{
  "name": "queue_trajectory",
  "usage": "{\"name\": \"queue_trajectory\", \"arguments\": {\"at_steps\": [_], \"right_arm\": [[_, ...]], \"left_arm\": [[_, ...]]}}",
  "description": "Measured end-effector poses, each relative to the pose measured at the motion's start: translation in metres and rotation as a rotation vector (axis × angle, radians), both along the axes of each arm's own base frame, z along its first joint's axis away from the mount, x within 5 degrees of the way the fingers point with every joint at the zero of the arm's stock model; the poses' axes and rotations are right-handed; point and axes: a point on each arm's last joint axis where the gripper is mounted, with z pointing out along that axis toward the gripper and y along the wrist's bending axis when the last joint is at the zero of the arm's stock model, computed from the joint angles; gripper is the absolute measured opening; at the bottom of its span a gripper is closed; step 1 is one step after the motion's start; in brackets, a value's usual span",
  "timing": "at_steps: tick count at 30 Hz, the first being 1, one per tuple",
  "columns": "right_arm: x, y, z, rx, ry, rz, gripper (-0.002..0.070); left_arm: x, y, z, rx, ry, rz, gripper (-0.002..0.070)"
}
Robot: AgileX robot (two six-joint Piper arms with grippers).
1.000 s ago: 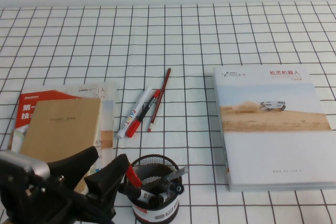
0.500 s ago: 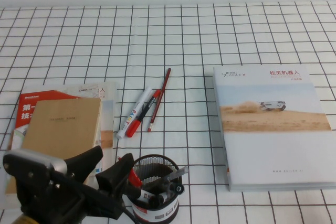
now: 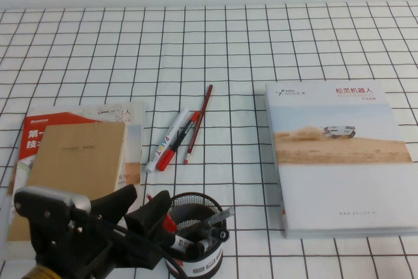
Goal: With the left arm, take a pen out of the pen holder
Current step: 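Take a marker out of the pen holder and lay it on the table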
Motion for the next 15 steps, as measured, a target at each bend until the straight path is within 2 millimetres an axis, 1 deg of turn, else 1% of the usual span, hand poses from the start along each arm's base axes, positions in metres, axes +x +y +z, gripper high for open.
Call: {"name": "queue_trajectory", "arguments": {"at_steps": [5,11,14,15], "right_arm": [[0.0000,0.0000,0.0000,0.000,0.000,0.000,-0.0015],[0.0000,0.0000,0.0000,0.000,0.000,0.000,-0.0015],[0.0000,0.0000,0.0000,0.000,0.000,0.000,-0.0015],[0.0000,0.0000,0.0000,0.000,0.000,0.000,-0.0015]], "left_arm": [[0.0002,-0.0002,-0.0002,0.000,-0.002,-0.001,0.0312],[0.0001,-0.0004,-0.0005,0.000,0.000,-0.002,0.0132],[0.0001,-0.0004,-0.0005,0.000,0.000,-0.002,0.0078],[0.0001,-0.0004,-0.0005,0.000,0.000,-0.002,0.0070]]}}
